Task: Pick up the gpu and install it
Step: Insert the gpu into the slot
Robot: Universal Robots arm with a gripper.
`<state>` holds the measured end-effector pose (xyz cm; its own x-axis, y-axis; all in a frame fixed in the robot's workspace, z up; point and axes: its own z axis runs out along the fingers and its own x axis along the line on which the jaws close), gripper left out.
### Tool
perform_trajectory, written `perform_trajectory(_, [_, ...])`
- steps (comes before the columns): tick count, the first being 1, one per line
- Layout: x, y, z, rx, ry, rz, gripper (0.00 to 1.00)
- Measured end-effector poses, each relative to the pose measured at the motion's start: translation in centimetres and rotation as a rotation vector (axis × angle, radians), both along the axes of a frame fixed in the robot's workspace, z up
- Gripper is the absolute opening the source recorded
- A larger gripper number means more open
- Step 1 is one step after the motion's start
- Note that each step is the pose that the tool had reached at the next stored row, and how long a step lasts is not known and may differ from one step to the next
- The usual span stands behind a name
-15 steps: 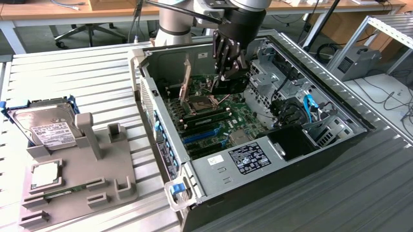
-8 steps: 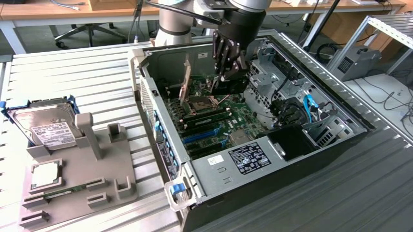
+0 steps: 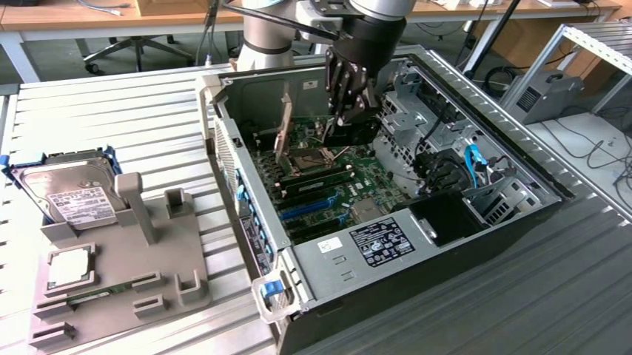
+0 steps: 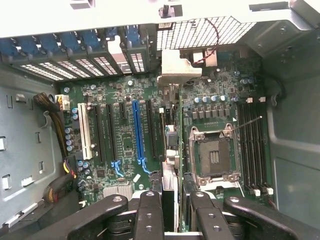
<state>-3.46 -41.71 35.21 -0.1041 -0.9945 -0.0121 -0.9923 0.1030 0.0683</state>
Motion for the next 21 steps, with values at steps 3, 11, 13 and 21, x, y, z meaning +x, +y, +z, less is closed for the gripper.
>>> perform_trajectory(3, [0.0, -0.02, -0.06, 0.0, 0.0, 0.0, 0.26])
perform_trajectory(11, [-0.01, -0.05, -0.18, 0.0001, 0.0, 0.0, 0.26])
perform_trajectory(13, [-0.01, -0.05, -0.21, 0.0001, 0.0, 0.0, 0.26])
perform_trajectory(21, [-0.01, -0.11, -0.53, 0.0, 0.0, 0.0, 0.26])
